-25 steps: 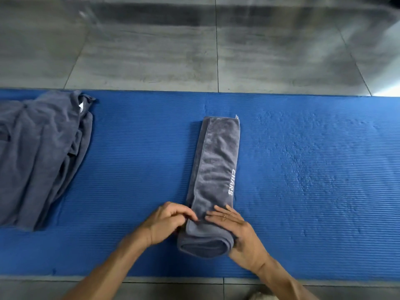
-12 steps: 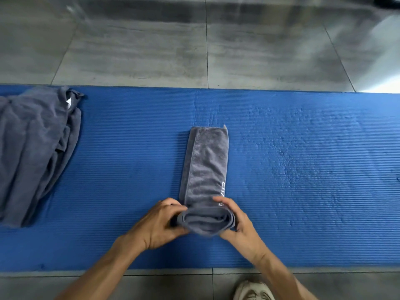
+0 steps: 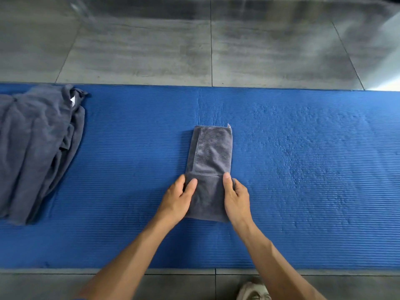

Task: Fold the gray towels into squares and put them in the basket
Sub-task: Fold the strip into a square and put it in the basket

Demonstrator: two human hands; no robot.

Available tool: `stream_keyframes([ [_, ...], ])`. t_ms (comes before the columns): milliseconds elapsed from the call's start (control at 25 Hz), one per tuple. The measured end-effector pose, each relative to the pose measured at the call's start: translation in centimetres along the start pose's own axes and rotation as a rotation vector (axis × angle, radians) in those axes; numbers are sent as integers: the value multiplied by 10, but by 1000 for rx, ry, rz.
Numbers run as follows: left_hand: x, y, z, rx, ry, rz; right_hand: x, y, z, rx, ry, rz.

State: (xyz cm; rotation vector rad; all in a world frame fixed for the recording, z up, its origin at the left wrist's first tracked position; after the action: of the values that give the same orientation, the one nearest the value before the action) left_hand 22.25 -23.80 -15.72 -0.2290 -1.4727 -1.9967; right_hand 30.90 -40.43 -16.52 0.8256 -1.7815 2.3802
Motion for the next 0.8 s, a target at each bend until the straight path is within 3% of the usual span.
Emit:
stream_keyframes([
  [160, -8, -5, 2, -90, 77, 80, -8, -8, 3, 225, 143, 20],
  [400, -24, 2, 5, -397, 161, -3, -17, 4, 9, 441, 233, -70],
  [480, -21, 3, 7, -558, 226, -24, -15, 1, 8, 482, 257, -18],
  [560, -14, 21, 12, -702, 334, -171, -14, -11, 5, 571, 273, 132],
  [640, -12, 40, 4, -885, 332, -447, -15, -31, -3, 750, 243, 392],
  [720, -14, 40, -6, -1042, 193, -673, -13, -48, -18, 994, 138, 731],
  [800, -16, 30, -5, -1161, 47, -729, -4, -44, -29, 1213, -43, 1027],
])
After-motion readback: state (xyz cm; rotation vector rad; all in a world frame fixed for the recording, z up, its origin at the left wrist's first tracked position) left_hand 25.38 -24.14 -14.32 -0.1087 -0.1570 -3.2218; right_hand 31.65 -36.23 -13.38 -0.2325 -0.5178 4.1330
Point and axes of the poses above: each hand's wrist, its own x-axis away from the middle knuckle, its own z-axis out of the back of the hand, y = z × x, the point moved 10 cm from there along -x, towards the middle knuckle, and after that the axes turned 3 degrees about -y, right-handed, at the moved point
